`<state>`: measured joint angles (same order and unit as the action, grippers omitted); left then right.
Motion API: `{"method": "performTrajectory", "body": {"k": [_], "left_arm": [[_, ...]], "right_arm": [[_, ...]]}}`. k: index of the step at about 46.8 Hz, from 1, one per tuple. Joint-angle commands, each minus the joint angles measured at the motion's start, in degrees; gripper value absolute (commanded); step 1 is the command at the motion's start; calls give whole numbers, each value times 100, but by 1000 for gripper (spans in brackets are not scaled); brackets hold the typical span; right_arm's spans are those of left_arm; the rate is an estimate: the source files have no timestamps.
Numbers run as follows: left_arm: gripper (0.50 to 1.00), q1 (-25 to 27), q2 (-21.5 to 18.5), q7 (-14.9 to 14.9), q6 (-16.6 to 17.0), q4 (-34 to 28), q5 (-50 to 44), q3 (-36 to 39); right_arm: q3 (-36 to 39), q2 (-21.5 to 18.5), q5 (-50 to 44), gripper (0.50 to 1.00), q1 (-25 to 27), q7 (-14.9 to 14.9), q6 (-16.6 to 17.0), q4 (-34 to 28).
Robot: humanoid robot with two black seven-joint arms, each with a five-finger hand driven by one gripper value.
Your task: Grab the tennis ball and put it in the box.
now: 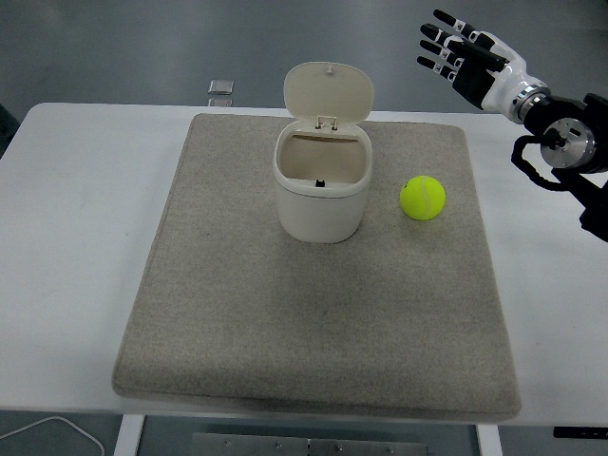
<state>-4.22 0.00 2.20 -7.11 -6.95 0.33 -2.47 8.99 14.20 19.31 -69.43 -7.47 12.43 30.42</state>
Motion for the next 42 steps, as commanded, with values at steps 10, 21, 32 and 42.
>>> {"method": "performTrajectory", "body": {"k": [10, 21, 32, 42], "left_arm": [[996, 0, 0, 0, -1, 9, -7, 0], [996, 17, 0, 0, -1, 1, -7, 9], [996, 18, 0, 0, -1, 1, -7, 1], [996, 18, 0, 0, -1, 1, -7, 1]], "right_arm": [[-2, -5, 2, 917, 26, -9, -31, -1], [-11, -22, -7, 917, 43, -9, -31, -1], [-11, -31, -287, 915, 69, -17, -48, -1], [-11, -31, -464, 917, 78, -44, -66, -1]]}}
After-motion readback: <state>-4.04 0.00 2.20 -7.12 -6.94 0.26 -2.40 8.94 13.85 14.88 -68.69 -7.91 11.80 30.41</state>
